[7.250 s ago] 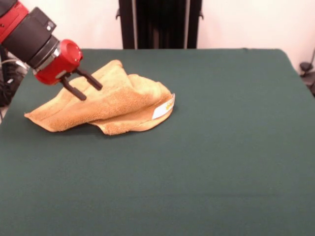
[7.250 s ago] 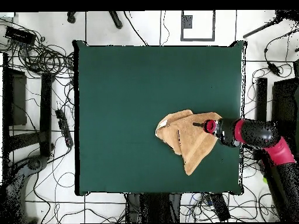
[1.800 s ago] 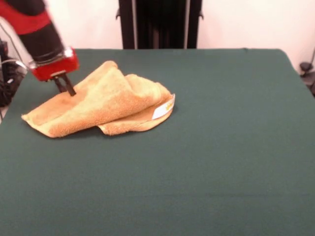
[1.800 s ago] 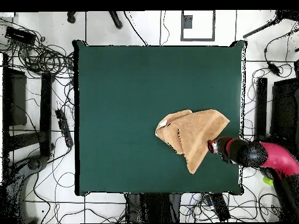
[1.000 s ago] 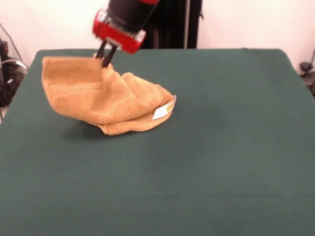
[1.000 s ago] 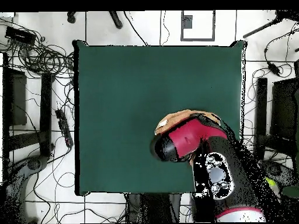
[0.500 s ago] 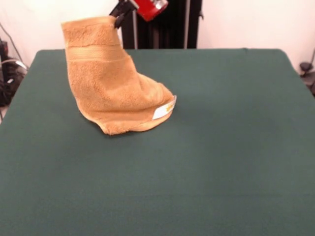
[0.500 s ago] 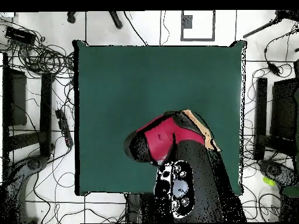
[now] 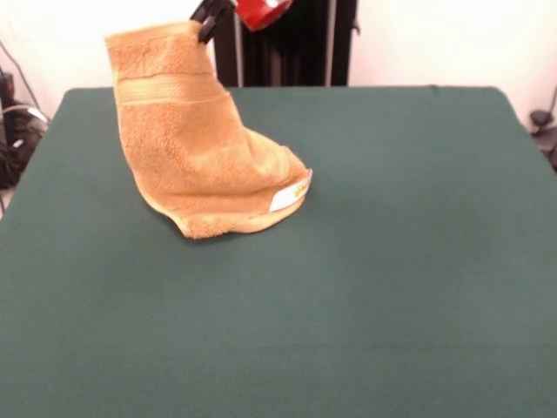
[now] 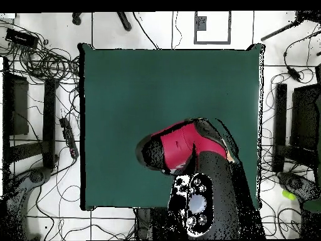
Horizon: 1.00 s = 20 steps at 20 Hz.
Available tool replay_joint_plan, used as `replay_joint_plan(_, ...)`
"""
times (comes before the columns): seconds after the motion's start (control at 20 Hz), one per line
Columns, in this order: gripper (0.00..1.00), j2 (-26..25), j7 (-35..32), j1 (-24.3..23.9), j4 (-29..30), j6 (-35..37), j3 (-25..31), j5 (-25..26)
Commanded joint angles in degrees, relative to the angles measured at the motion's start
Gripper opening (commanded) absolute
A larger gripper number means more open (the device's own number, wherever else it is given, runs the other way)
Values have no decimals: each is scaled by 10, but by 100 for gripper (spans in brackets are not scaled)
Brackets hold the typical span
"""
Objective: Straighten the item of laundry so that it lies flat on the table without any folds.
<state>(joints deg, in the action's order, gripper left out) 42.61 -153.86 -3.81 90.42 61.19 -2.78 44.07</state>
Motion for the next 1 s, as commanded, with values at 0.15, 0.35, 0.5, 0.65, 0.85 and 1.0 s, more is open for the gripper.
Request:
replay_joint_plan(0.15, 0, -116, -301, 82, -94, 30, -27, -82)
replay_joint_plan(0.35, 0, -138, -295, 103, -113, 9, -33, -101)
replay_joint_plan(0.5, 0, -110, -187, 76, -71, -107, -8, -86)
replay_joint_plan(0.65, 0, -67, -81, 22, -16, -180, 31, -97)
replay_joint_plan(0.85, 0, -29, 14, -31, 20, -209, 67, -103)
replay_joint_plan(1.0, 0, 1, 82, -82, 46, -231, 103, -104)
